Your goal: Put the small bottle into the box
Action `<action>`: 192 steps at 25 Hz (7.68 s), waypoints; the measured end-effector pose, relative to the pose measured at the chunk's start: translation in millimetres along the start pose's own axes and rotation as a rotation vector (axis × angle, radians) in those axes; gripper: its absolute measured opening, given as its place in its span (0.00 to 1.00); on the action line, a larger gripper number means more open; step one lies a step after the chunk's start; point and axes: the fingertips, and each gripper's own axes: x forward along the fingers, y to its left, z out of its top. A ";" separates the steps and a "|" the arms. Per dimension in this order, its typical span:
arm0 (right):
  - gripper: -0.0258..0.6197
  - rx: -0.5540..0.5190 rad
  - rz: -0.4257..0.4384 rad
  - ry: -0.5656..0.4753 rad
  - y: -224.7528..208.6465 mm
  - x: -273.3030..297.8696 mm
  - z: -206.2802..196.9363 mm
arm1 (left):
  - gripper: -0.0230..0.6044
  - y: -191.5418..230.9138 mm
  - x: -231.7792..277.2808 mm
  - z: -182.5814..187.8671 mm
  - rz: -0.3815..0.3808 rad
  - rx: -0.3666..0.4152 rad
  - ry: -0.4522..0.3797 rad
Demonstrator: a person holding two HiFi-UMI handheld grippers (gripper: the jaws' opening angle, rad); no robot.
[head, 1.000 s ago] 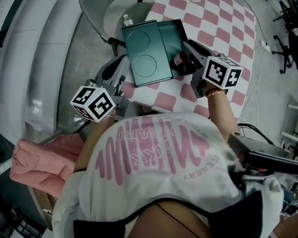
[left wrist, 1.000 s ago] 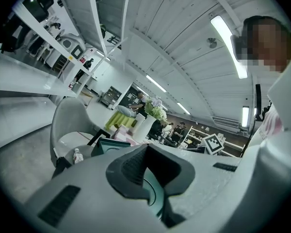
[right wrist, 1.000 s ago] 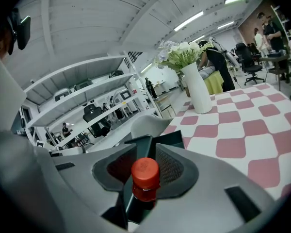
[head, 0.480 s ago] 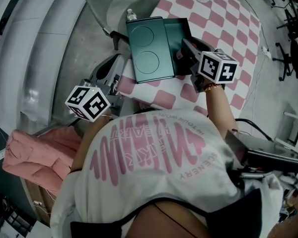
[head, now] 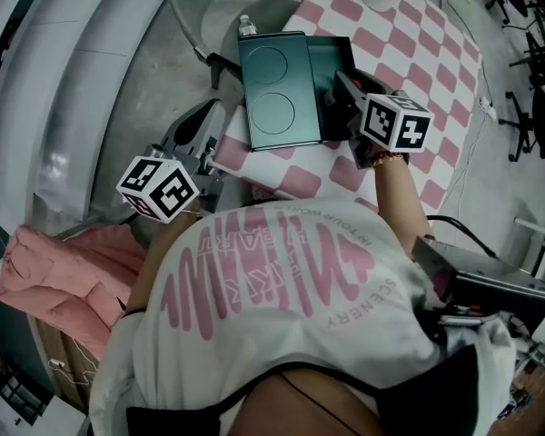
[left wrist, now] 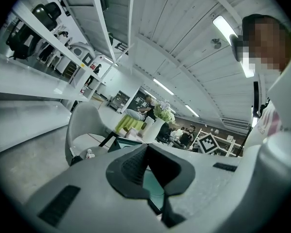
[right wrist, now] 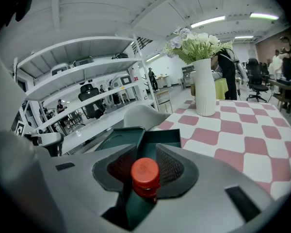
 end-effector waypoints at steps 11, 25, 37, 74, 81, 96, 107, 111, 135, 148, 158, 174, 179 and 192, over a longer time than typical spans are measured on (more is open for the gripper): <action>0.23 -0.014 -0.020 0.030 -2.5 3.7 -5.6 | 0.05 4.6 -14.3 0.7 0.043 -0.011 -0.015; 0.23 -0.084 -0.020 0.060 3.7 8.4 -16.3 | 0.05 7.6 -14.0 -2.2 0.049 -0.006 -0.015; 0.23 -0.121 -0.037 0.056 9.5 9.3 -20.0 | 0.05 6.2 -8.2 -3.9 0.030 -0.005 -0.001; 0.24 -0.163 -0.029 0.070 8.1 11.7 -26.0 | 0.05 -5.2 -25.8 -21.3 0.085 -0.012 -0.013; 0.24 -0.118 0.014 0.061 6.7 8.8 -25.1 | 0.05 -19.2 -44.9 -25.7 0.138 -0.021 -0.046; 0.32 -0.142 0.110 0.089 8.6 5.4 -29.9 | 0.05 -47.7 -71.7 -57.2 0.237 -0.047 -0.062; 0.37 -0.146 0.163 0.072 14.0 -6.2 -19.2 | 0.05 -60.3 -62.2 -52.0 0.224 -0.026 -0.065; 0.37 -0.122 0.160 0.030 11.4 -17.3 -11.9 | 0.05 -71.6 -54.8 -48.9 0.199 -0.004 -0.065; 0.08 0.044 0.308 -0.363 40.4 -169.2 41.7 | 0.05 -168.5 -67.3 -18.0 -0.012 0.073 -0.205; 0.05 -0.003 0.229 -0.514 44.3 -295.4 24.6 | 0.05 -250.3 -116.4 -3.6 -0.197 0.142 -0.376; 0.05 0.017 0.197 -0.446 48.1 -332.0 -52.6 | 0.05 -273.6 -136.9 -61.2 -0.162 0.159 -0.287; 0.05 -0.045 0.122 -0.474 109.5 -385.0 -77.8 | 0.05 -286.5 -193.3 -73.2 -0.212 0.189 -0.228; 0.05 -0.023 0.090 -0.463 142.5 -400.1 -105.5 | 0.05 -283.7 -231.3 -80.0 -0.220 0.192 -0.181; 0.05 0.009 0.008 -0.415 199.6 -431.9 -190.1 | 0.05 -279.3 -303.8 -118.3 -0.259 0.177 -0.129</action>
